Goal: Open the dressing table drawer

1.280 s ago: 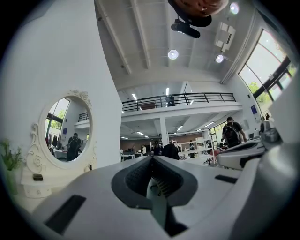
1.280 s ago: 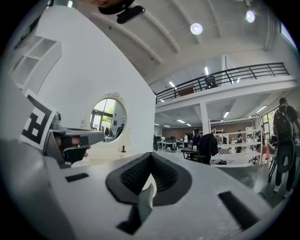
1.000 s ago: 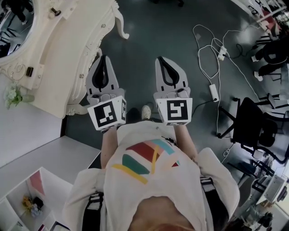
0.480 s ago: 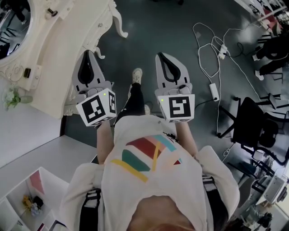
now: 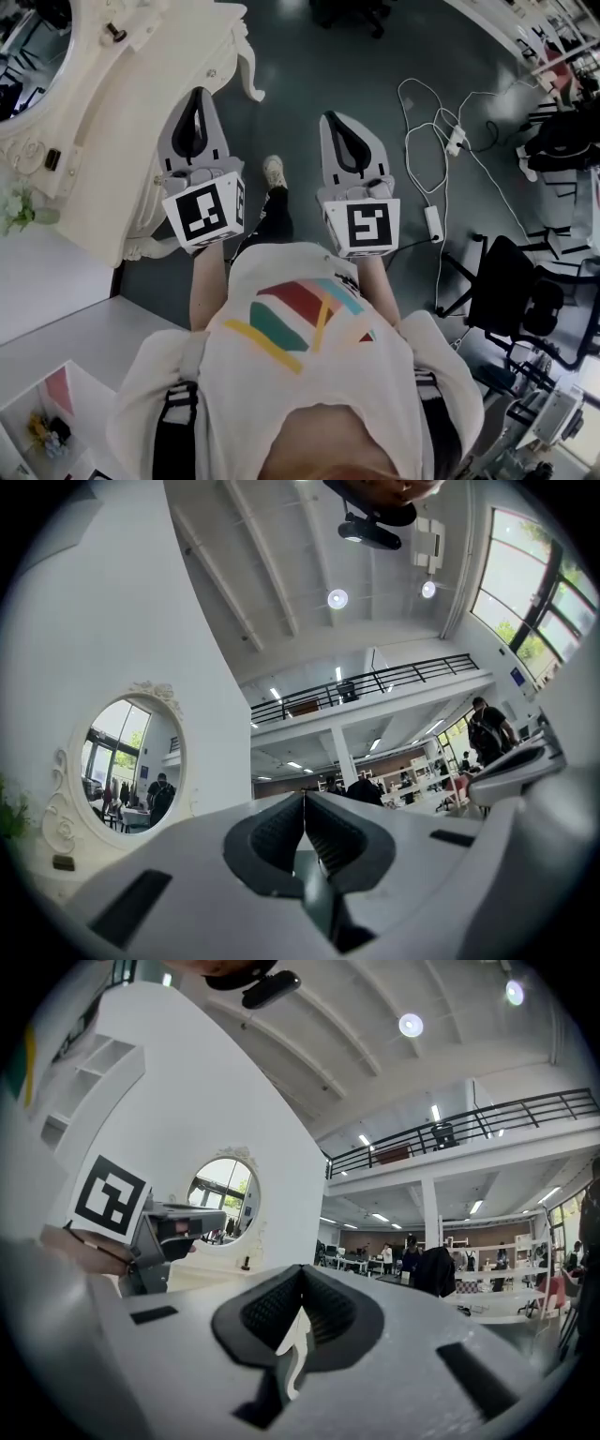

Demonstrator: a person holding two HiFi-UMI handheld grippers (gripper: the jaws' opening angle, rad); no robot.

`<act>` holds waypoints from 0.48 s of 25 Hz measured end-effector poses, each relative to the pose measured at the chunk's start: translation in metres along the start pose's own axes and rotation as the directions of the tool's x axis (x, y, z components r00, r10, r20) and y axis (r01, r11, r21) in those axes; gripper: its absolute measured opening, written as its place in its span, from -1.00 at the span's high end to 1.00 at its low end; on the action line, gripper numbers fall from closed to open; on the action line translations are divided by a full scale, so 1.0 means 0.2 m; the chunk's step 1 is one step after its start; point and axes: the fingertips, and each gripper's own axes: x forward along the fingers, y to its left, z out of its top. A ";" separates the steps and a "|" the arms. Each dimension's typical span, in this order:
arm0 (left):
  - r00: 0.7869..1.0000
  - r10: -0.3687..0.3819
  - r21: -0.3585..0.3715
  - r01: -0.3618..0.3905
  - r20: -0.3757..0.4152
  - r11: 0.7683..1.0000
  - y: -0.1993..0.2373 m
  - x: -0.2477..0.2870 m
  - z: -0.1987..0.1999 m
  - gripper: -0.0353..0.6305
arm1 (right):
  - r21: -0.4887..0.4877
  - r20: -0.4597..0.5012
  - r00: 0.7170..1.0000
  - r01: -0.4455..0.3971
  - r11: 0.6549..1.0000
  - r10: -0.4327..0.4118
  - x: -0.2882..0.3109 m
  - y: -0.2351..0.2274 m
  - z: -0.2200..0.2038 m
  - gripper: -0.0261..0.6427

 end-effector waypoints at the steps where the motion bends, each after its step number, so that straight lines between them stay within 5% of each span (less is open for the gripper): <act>1: 1.000 0.003 -0.006 -0.003 0.002 1.000 0.01 0.03 -0.01 0.88 | -0.013 -0.006 1.000 -0.010 1.000 0.010 0.03 0.00 0.00 0.92; 12: 0.995 0.059 -0.014 -0.060 -0.075 0.998 0.09 0.33 -0.18 0.88 | -0.008 -0.062 0.987 -0.149 0.989 0.148 0.45 0.04 -0.12 0.92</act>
